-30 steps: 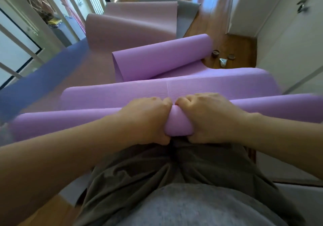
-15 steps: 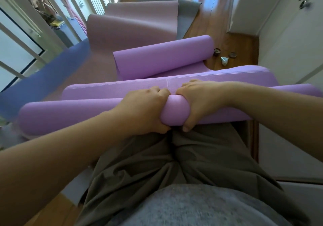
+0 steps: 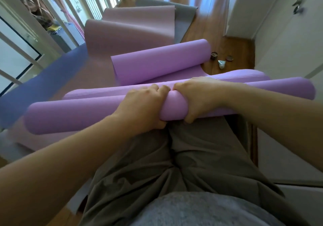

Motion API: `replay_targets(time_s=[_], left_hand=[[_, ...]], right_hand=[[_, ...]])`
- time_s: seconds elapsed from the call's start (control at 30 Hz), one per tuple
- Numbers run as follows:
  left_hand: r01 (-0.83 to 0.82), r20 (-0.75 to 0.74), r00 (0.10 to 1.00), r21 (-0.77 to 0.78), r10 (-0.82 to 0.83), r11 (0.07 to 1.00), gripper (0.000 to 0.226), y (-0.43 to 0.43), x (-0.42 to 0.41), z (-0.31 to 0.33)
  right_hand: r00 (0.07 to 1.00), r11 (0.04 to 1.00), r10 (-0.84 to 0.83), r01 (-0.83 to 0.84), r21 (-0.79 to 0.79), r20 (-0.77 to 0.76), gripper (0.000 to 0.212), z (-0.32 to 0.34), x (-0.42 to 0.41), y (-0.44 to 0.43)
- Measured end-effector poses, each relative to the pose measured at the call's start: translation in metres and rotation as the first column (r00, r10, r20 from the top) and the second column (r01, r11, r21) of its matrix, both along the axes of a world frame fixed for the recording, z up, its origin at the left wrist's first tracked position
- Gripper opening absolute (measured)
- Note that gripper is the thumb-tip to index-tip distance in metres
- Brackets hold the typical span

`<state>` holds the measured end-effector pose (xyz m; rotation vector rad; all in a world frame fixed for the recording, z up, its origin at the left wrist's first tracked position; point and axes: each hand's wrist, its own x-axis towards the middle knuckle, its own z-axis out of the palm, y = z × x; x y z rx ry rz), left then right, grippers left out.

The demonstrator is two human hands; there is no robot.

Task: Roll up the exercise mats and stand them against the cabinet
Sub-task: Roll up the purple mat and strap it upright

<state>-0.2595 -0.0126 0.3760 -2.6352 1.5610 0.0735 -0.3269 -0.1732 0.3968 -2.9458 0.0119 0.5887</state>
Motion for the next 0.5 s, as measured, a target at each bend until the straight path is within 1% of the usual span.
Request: replay_targets(time_s=[0.03,0.07,0.1,0.13,0.17,0.2,0.23,0.27,0.3,0.33,0.37,0.4,0.47,0.5], left_hand=[[-0.004,-0.053,0.999,0.011,0.004,1.000,0.074,-0.002,0.006,0.003],[-0.004,-0.102,0.995,0.031,0.007,1.000,0.074,-0.003,0.012,0.005],[-0.002,-0.146,0.989,0.056,0.010,0.998,0.075,-0.005,0.017,0.008],[0.002,-0.184,0.983,0.088,0.014,0.996,0.077,-0.007,0.021,0.011],[0.009,-0.215,0.976,0.123,0.018,0.992,0.077,-0.009,0.024,0.012],[0.011,-0.236,0.971,0.157,0.027,0.988,0.078,-0.011,0.027,0.014],[-0.006,-0.251,0.967,0.173,0.050,0.985,0.077,-0.013,0.029,0.014],[-0.035,-0.252,0.965,0.172,0.078,0.984,0.075,-0.014,0.029,0.014],[-0.065,-0.210,0.973,0.152,0.097,0.986,0.074,-0.014,0.026,0.012],[-0.081,-0.104,0.990,0.097,0.091,0.992,0.074,-0.011,0.021,0.006],[-0.073,0.038,0.997,0.019,0.072,0.997,0.077,-0.007,0.014,-0.003],[-0.060,0.130,0.989,-0.034,0.064,0.998,0.079,-0.002,0.008,-0.011],[-0.041,0.185,0.981,-0.117,0.063,0.992,0.080,0.004,0.003,-0.019],[-0.041,0.183,0.981,-0.119,0.062,0.992,0.078,0.003,0.004,-0.016]], right_hand=[[0.999,0.999,-0.035,0.036,-0.031,0.028,0.064,-0.002,-0.001,0.003],[0.991,0.993,-0.046,0.059,-0.104,0.122,0.062,-0.007,-0.006,0.008],[0.961,0.979,-0.006,0.062,-0.194,0.275,0.061,-0.017,-0.013,0.014],[0.919,0.961,0.047,0.066,-0.270,0.392,0.062,-0.028,-0.020,0.021],[0.875,0.957,0.068,0.079,-0.280,0.480,0.063,-0.037,-0.025,0.026],[0.838,0.964,0.065,0.087,-0.250,0.541,0.064,-0.042,-0.026,0.025],[0.837,0.974,0.050,0.080,-0.212,0.545,0.065,-0.042,-0.022,0.021],[0.862,0.980,0.038,0.067,-0.189,0.505,0.066,-0.039,-0.018,0.018],[0.894,0.983,0.032,0.051,-0.174,0.447,0.066,-0.033,-0.014,0.015],[0.912,0.986,0.033,0.038,-0.164,0.410,0.064,-0.028,-0.011,0.013],[0.913,0.987,0.046,0.021,-0.159,0.405,0.063,-0.025,-0.008,0.011],[0.911,0.986,0.065,0.004,-0.166,0.408,0.062,-0.024,-0.007,0.011],[0.921,0.983,0.094,-0.025,-0.184,0.377,0.059,-0.021,-0.006,0.013],[0.927,0.984,0.092,-0.029,-0.174,0.364,0.058,-0.017,-0.005,0.012]])
